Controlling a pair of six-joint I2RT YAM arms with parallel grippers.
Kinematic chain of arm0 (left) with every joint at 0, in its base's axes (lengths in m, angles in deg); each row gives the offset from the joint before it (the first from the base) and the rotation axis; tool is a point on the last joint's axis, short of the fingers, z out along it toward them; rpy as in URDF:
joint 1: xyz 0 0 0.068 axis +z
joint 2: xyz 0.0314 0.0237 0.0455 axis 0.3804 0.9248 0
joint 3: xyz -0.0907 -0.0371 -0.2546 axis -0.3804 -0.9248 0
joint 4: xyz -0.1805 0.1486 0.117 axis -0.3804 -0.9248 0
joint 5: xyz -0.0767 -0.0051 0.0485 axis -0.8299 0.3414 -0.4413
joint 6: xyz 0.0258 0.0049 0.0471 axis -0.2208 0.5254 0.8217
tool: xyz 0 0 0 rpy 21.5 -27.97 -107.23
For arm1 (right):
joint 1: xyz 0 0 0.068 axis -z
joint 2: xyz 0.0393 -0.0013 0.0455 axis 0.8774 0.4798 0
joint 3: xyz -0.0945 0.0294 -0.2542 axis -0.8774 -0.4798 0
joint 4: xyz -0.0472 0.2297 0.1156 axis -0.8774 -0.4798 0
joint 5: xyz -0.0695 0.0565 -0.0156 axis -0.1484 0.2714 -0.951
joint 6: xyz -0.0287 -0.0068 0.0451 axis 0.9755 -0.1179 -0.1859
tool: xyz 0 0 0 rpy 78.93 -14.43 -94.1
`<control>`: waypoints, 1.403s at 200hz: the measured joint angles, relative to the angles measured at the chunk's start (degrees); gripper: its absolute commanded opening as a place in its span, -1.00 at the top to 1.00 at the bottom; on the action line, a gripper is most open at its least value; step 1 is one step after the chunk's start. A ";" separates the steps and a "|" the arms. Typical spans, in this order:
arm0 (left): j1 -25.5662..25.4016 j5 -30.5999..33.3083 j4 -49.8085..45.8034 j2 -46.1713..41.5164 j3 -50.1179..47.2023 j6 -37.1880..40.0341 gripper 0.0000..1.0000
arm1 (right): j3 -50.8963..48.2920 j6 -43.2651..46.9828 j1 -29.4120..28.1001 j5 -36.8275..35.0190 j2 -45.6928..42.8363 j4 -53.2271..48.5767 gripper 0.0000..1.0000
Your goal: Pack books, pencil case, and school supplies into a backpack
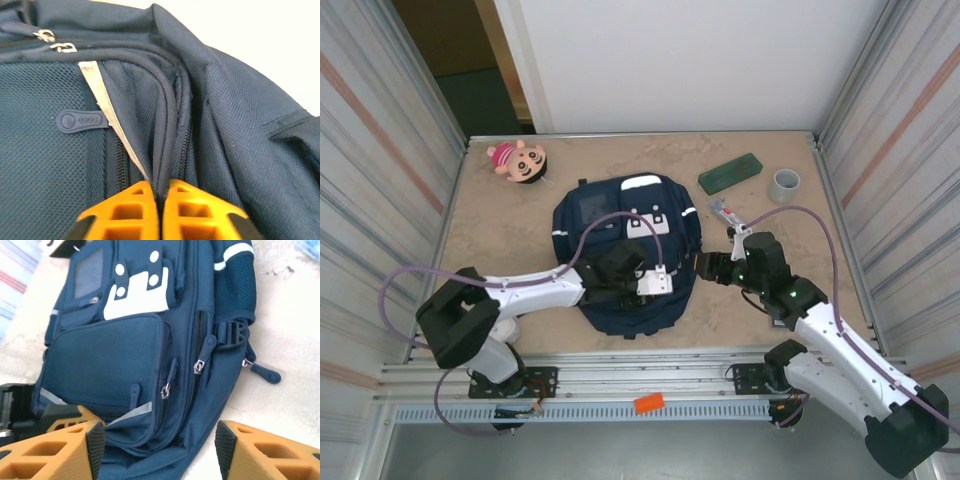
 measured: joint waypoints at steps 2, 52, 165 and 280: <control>0.13 -0.35 -0.17 -0.48 0.00 0.09 1.00 | -0.02 0.00 0.09 0.09 -0.07 0.28 -0.25; 9.16 -15.30 -9.51 -14.34 1.29 1.40 1.00 | -4.28 6.62 2.89 6.60 0.76 9.84 -0.35; 19.39 -24.52 -24.68 -21.97 3.93 12.59 1.00 | -0.48 39.58 9.40 30.95 21.24 15.93 -0.33; 20.63 -25.29 -26.27 -23.06 3.82 16.70 1.00 | 13.33 60.37 4.87 36.28 36.70 3.82 0.31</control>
